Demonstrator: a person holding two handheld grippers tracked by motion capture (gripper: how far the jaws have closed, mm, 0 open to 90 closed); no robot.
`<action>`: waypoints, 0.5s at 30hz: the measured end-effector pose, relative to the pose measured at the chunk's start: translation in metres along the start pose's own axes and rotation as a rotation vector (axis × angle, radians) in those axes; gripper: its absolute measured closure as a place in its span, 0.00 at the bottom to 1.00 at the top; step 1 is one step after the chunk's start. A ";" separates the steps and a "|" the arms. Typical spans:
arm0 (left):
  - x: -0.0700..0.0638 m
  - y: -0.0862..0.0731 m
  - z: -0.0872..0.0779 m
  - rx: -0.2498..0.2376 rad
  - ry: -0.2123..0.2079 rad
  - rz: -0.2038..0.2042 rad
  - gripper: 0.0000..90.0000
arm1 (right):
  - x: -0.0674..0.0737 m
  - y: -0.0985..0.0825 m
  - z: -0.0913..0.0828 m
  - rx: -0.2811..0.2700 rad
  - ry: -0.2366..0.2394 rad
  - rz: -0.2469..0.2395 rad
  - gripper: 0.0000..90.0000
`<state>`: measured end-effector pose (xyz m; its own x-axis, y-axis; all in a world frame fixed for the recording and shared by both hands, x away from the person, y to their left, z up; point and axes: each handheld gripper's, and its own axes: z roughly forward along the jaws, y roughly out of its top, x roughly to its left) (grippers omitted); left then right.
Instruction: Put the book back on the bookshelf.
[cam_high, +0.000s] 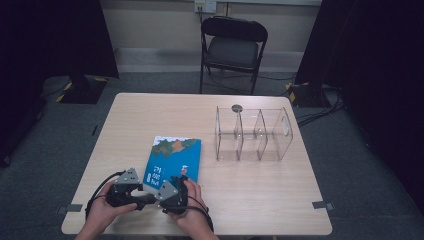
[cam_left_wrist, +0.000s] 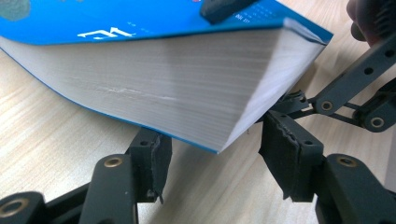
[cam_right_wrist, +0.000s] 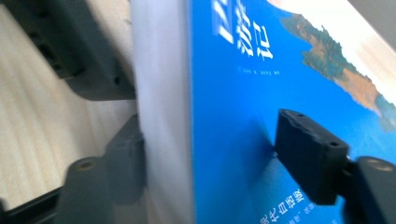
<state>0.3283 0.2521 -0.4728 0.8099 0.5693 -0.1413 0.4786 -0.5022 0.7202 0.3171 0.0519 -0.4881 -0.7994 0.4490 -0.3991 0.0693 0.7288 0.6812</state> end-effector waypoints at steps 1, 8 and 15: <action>0.000 0.001 0.000 -0.017 -0.006 -0.012 0.48 | -0.001 0.000 -0.002 -0.004 0.007 -0.002 0.42; -0.003 0.005 -0.004 -0.003 0.023 0.054 0.46 | -0.001 0.003 -0.007 0.004 -0.002 0.012 0.53; 0.003 0.000 -0.010 0.006 0.087 0.085 0.26 | -0.010 0.001 -0.016 0.038 -0.001 -0.015 0.59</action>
<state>0.3275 0.2606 -0.4667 0.8153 0.5787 -0.0201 0.4115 -0.5546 0.7232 0.3158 0.0403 -0.4738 -0.7997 0.4388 -0.4097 0.0799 0.7542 0.6517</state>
